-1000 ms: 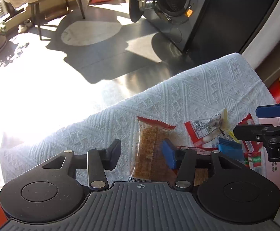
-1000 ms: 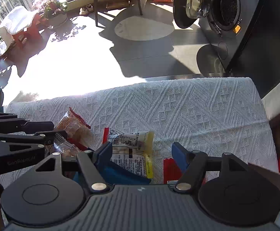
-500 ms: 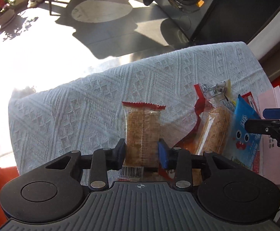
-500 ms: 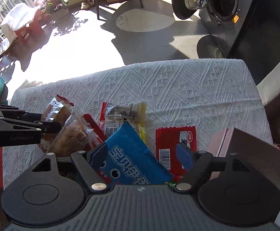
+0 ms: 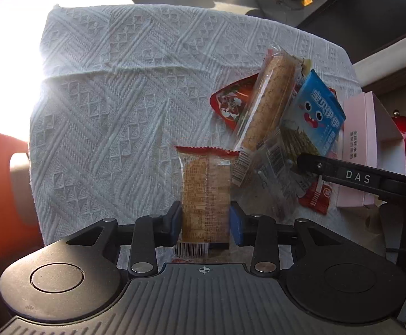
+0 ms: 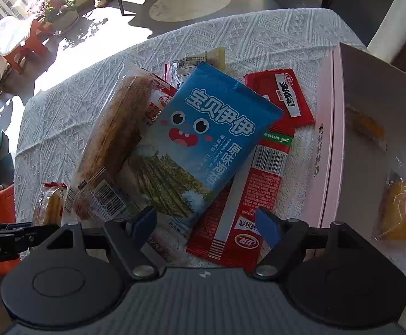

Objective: Organize snacks
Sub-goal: 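Grasp the clear barcode snack packet with the right gripper while the left holds the wafer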

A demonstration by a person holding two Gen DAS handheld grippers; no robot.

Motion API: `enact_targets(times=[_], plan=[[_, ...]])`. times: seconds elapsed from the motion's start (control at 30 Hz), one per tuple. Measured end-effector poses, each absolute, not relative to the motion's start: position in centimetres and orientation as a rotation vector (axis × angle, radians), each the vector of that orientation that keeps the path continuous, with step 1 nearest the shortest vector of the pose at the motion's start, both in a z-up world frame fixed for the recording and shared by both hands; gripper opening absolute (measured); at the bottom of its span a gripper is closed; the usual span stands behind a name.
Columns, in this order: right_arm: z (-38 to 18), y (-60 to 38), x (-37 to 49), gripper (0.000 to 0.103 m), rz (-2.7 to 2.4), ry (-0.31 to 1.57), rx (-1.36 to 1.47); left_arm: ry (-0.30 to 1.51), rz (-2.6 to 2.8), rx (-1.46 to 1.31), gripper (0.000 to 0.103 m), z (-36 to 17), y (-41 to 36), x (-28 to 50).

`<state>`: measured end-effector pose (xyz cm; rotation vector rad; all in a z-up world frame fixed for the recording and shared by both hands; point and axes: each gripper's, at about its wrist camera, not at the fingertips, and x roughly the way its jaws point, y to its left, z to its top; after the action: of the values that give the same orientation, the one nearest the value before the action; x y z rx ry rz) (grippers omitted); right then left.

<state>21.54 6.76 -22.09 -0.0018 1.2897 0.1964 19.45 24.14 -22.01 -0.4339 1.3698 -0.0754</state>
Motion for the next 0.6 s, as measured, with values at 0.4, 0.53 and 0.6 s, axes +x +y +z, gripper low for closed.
enact_targets(times=[0.4,0.53,0.6], plan=[[-21.4,10.4,24.5,0.071,0.451,1.224,0.028,1.358,0.016,-0.387,0.04,-21.4,24.9,18.4],[-20.5,10.0,21.9,0.081,0.483,1.224,-0.037,1.389,0.034,-0.384,0.04,-21.5,25.5,17.6],[-20.8,10.2,20.4,0.082,0.536,1.251,-0.078,1.406,0.024,-0.38,0.04,-21.5,25.2,17.1]])
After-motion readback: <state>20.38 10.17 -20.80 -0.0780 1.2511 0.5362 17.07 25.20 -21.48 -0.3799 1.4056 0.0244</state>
